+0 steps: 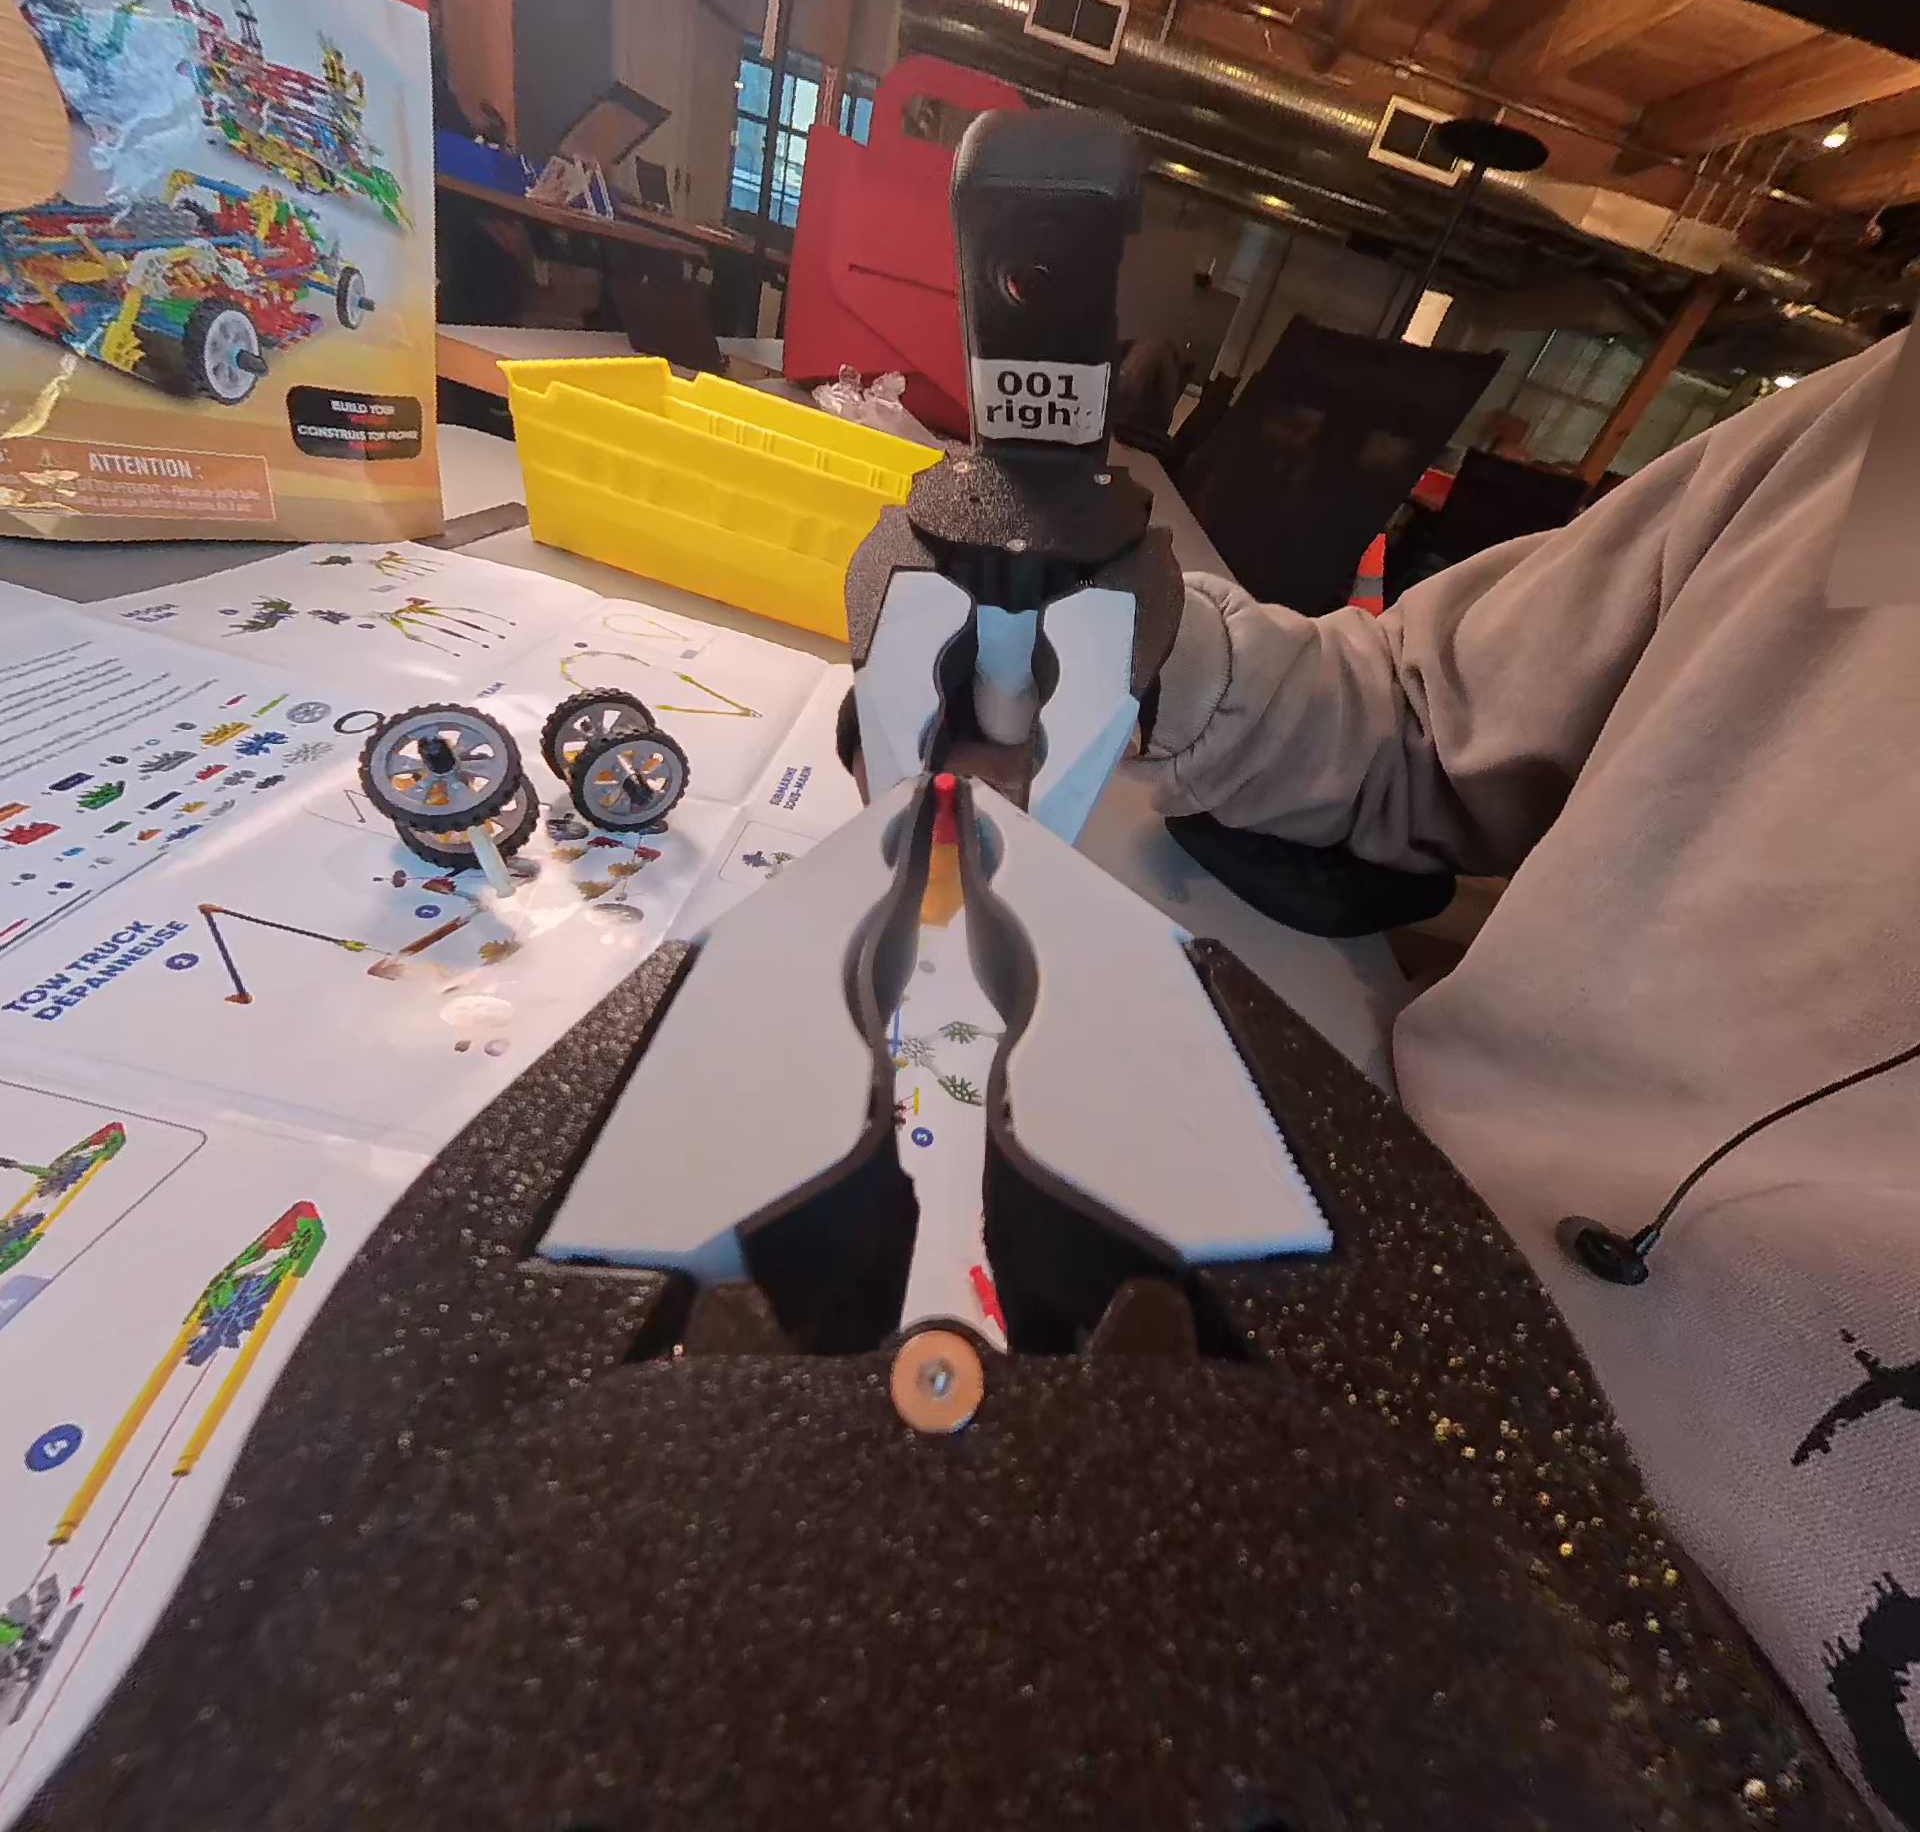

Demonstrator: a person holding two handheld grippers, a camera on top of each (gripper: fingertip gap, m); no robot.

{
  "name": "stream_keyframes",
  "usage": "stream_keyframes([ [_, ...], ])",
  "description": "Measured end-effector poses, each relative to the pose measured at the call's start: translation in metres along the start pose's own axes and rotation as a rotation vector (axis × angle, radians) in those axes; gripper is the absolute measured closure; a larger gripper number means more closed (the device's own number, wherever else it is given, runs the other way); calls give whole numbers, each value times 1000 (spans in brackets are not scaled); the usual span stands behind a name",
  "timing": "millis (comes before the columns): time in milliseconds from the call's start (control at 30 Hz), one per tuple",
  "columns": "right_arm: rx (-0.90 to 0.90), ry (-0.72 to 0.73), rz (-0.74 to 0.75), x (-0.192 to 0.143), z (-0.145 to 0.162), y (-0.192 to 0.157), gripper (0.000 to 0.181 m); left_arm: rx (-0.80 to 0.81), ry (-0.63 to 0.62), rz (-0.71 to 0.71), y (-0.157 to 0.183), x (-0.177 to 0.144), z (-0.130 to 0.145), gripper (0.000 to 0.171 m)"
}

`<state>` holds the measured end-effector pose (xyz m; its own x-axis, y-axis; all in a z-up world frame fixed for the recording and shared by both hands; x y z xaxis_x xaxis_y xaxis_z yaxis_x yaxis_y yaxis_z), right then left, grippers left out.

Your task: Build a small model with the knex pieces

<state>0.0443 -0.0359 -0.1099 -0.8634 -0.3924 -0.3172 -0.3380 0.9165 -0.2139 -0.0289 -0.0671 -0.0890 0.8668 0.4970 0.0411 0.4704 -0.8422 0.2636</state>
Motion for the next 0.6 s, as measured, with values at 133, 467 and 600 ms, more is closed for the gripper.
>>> stream_keyframes([
  [133,-32,84,9,7,-7,-4,176,-45,48,36,3,3,-2,171],
  [467,3,16,-1,-5,-4,1,177,68,-124,3,2,-2,13,171],
  [600,15,-34,-23,-3,4,-1,177,92,-211,7,4,-1,23,167],
])
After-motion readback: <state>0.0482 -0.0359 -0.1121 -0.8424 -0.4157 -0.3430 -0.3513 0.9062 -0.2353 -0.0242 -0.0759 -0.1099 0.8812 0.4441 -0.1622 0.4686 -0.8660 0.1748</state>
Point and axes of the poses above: each gripper's, where its closed fingertips meet, x out along the fingers, z out of its underside, y = z × x across the jaws, the point moved 4 cm from there along -x, back along the fingers, and after that the axes turned 4 degrees about y, right-handed, at the moved point
